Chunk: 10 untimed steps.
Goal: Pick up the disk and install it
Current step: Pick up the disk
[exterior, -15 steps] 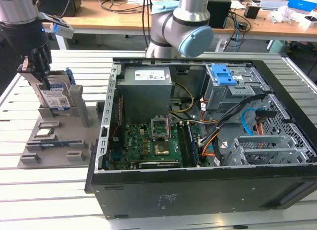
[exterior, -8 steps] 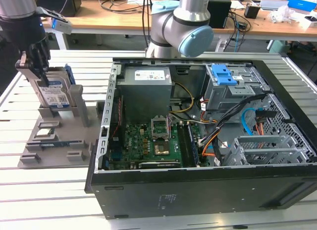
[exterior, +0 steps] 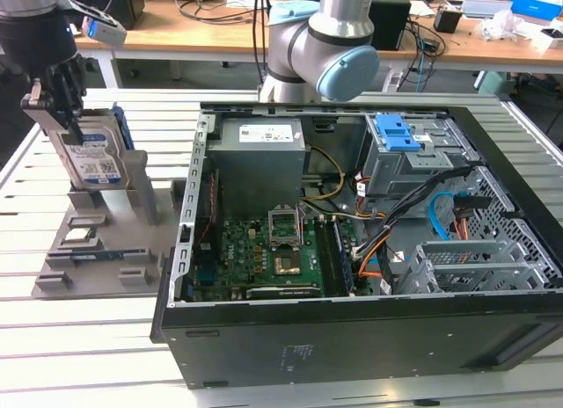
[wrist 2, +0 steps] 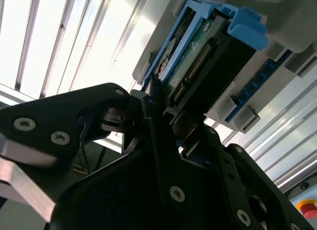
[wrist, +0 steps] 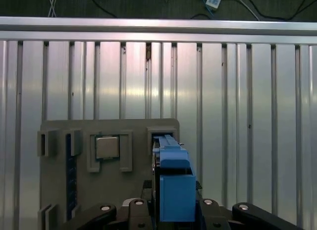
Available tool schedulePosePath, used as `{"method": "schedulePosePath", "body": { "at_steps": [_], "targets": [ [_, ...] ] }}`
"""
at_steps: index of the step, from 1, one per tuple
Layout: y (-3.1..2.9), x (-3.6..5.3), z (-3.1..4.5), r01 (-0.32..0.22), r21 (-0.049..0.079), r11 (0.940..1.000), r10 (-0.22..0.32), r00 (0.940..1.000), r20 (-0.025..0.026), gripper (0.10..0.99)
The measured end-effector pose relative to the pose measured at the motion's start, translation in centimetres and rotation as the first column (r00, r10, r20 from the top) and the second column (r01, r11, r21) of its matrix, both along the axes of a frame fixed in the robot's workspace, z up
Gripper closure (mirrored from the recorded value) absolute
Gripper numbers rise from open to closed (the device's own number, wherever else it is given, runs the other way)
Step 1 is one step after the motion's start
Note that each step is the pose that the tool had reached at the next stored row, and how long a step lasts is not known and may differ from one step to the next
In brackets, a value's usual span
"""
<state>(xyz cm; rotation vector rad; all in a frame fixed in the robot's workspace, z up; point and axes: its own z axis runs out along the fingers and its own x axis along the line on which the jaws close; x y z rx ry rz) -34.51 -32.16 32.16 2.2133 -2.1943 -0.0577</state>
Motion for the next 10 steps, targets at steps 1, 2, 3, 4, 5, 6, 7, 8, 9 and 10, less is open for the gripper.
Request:
{"method": "schedulePosePath", "body": {
  "at_steps": [1, 2, 3, 4, 5, 6, 7, 8, 9, 10],
  "targets": [
    [0.01, 0.00, 0.15, 0.000, 0.000, 1.0000, 0.000, 1.0000, 0.0000, 0.722],
    [0.02, 0.01, 0.37, 0.000, 0.000, 1.0000, 0.000, 1.0000, 0.0000, 0.722],
    [0.03, 0.01, 0.65, 0.000, 0.000, 1.0000, 0.000, 1.0000, -0.0001, 0.722],
    [0.04, 0.01, 0.78, 0.000, 0.000, 1.0000, 0.000, 1.0000, -0.0001, 0.722],
    [0.05, 0.02, 0.97, 0.000, 0.000, 1.0000, 0.000, 1.0000, -0.0001, 0.722],
    [0.06, 0.03, 1.24, 0.000, 0.000, 1.0000, 0.000, 1.0000, 0.0000, 0.722],
    [0.06, 0.03, 1.36, 0.000, 0.000, 1.0000, 0.000, 1.0000, 0.0000, 0.722],
    [0.07, 0.03, 1.52, 0.000, 0.000, 1.0000, 0.000, 1.0000, 0.0000, 0.722],
    [0.07, 0.04, 1.73, 0.000, 0.000, 1.0000, 0.000, 1.0000, 0.0000, 0.722],
    [0.08, 0.05, 1.92, 0.000, 0.000, 1.0000, 0.000, 1.0000, 0.0000, 0.722]
  ]
}}
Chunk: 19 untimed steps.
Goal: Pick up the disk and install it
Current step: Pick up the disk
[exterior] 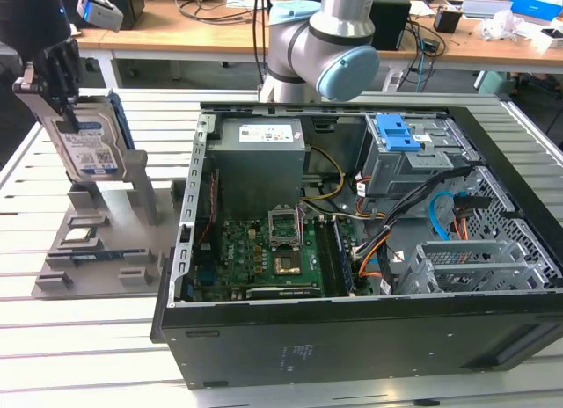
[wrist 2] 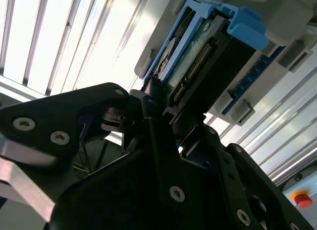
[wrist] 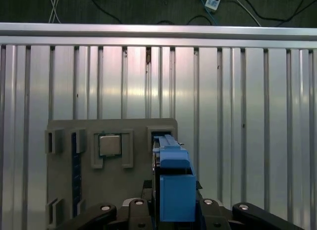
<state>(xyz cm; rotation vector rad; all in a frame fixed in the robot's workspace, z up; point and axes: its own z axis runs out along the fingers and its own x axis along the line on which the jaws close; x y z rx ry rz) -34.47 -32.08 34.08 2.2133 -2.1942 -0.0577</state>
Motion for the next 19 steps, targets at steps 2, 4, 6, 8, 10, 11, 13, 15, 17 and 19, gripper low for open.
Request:
{"method": "schedulePosePath", "body": {
  "at_steps": [2, 4, 6, 8, 10, 11, 13, 15, 17, 19],
  "targets": [
    [0.01, 0.01, 0.37, 0.000, 0.000, 1.0000, 0.000, 1.0000, 0.0000, 0.722],
    [0.03, 0.02, 0.75, 0.000, 0.000, 1.0000, 0.000, 1.0000, -0.0001, 0.722],
    [0.04, 0.04, 1.07, 0.000, 0.000, 1.0000, 0.000, 1.0000, 0.0001, 0.722],
    [0.05, 0.04, 1.40, 0.000, 0.000, 1.0000, 0.000, 1.0000, 0.0000, 0.722],
    [0.06, 0.06, 1.80, 0.000, 0.000, 1.0000, 0.000, 1.0000, -0.0001, 0.722],
    [0.07, 0.07, 1.93, 0.000, 0.000, 1.0000, 0.000, 1.0000, 0.0000, 0.722],
    [0.07, 0.08, 2.34, 0.000, 0.000, 1.0000, 0.000, 1.0000, 0.0000, 0.722],
    [0.09, 0.11, 2.77, 0.000, 0.000, 1.0000, 0.000, 1.0000, 0.0000, 0.722],
    [0.10, 0.14, 3.31, 0.000, 0.000, 1.0000, 0.000, 1.0000, 0.0000, 0.722],
    [0.10, 0.16, 3.67, 0.000, 0.000, 1.0000, 0.000, 1.0000, 0.0000, 0.722]
  ]
}}
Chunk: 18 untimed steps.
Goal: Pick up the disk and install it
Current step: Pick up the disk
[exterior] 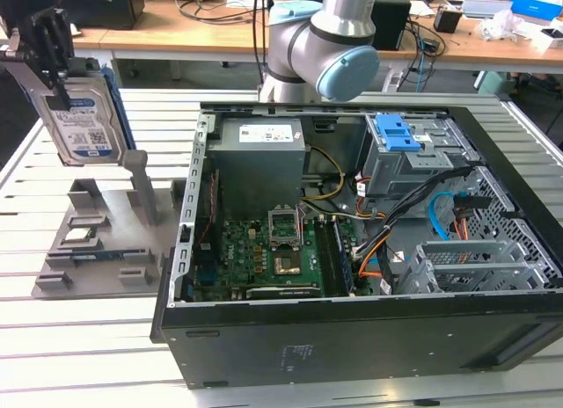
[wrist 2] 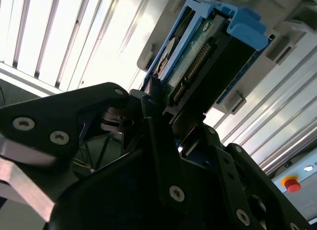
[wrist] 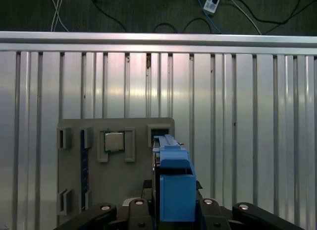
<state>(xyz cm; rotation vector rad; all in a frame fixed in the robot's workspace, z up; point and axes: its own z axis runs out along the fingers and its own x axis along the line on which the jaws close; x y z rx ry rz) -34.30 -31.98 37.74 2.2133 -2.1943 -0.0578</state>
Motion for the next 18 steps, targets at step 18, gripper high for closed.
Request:
{"method": "schedulePosePath", "body": {
  "at_steps": [18],
  "targets": [
    [0.07, 0.23, 2.48, 0.000, 0.000, 1.0000, 0.000, 1.0000, -0.0003, 0.722]
  ]
}}
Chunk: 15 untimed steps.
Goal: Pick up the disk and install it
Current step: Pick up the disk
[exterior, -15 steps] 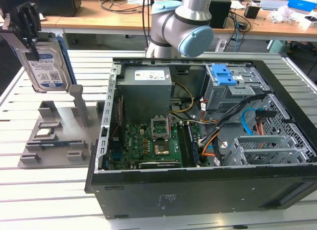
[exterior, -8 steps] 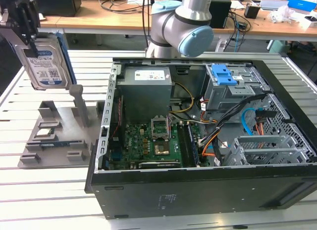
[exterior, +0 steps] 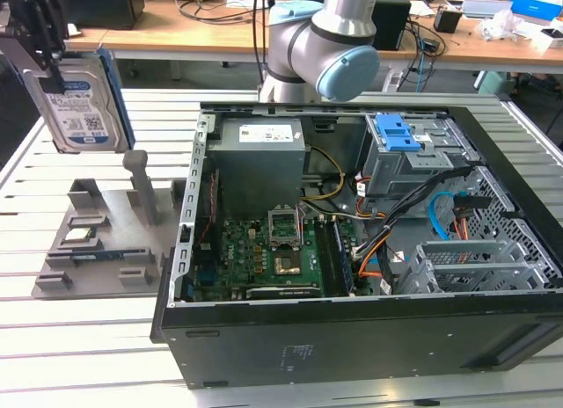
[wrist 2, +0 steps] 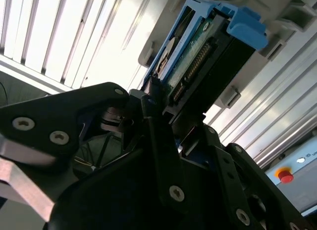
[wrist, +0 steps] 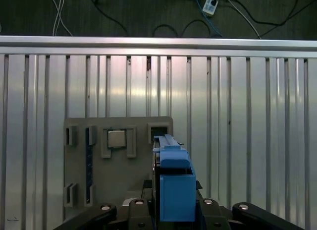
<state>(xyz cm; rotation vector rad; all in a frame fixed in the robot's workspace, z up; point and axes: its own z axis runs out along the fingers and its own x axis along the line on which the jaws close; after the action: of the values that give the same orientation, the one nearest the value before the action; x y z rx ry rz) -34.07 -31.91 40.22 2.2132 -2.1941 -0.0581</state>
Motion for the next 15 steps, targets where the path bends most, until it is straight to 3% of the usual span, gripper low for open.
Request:
{"method": "schedulePosePath", "body": {
  "at_steps": [15],
  "targets": [
    [0.09, 0.29, 2.41, 0.000, 0.000, 1.0000, 0.000, 1.0000, -0.0010, 0.722]
  ]
}}
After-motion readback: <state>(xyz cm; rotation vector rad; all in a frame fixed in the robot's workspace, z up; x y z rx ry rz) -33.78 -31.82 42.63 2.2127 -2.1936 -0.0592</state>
